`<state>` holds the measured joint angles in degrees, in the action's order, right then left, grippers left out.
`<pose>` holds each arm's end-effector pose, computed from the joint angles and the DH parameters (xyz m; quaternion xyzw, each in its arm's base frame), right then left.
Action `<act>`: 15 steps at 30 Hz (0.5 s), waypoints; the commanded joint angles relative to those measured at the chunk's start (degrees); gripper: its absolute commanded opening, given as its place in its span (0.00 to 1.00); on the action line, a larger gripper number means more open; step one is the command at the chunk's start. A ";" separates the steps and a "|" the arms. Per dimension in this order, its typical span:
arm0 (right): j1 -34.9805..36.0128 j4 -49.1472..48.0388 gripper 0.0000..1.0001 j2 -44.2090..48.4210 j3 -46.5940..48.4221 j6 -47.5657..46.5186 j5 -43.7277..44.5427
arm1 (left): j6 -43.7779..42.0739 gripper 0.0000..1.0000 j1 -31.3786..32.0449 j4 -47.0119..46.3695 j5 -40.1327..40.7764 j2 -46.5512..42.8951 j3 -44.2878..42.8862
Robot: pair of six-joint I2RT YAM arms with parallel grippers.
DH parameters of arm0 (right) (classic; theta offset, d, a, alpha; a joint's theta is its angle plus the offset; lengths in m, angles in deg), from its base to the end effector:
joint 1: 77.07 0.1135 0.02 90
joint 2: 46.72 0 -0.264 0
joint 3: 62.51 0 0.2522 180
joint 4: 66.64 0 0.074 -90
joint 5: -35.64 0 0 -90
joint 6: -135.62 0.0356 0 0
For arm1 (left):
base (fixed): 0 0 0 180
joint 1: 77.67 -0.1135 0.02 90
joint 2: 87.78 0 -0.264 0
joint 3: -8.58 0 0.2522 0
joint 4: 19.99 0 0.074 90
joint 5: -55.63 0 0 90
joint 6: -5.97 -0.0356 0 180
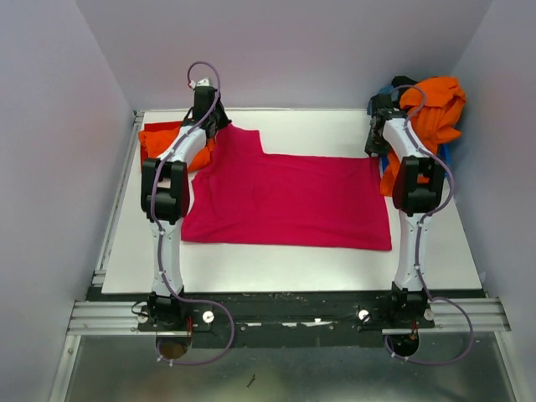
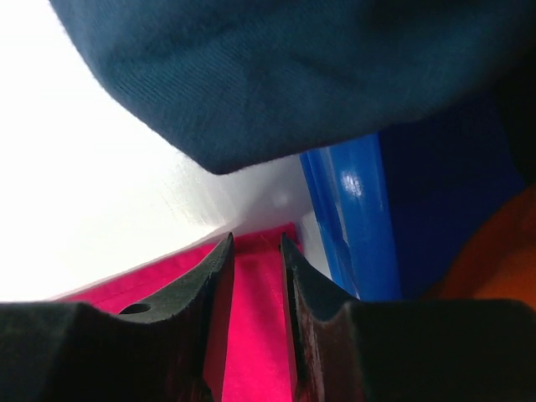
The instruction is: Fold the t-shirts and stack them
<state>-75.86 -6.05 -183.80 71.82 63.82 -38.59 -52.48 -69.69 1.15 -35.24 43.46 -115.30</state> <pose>0.5139 0.0012 0.1844 0.1737 0.9486 -0.0931 0.2476 0.5352 -0.0756 0.2274 -0.1717 0.8421 -0.1790 0.4790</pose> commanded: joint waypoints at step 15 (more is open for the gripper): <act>-0.07 4.25 0.12 -1.89 1.87 -1.76 3.39 | -2.02 0.00 -0.17 -1.22 1.13 -3.88 1.41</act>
<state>-75.68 -0.85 -187.84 76.59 62.42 -36.60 -53.50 -69.69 1.11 -35.04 43.02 -114.52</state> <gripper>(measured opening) 0.150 0.008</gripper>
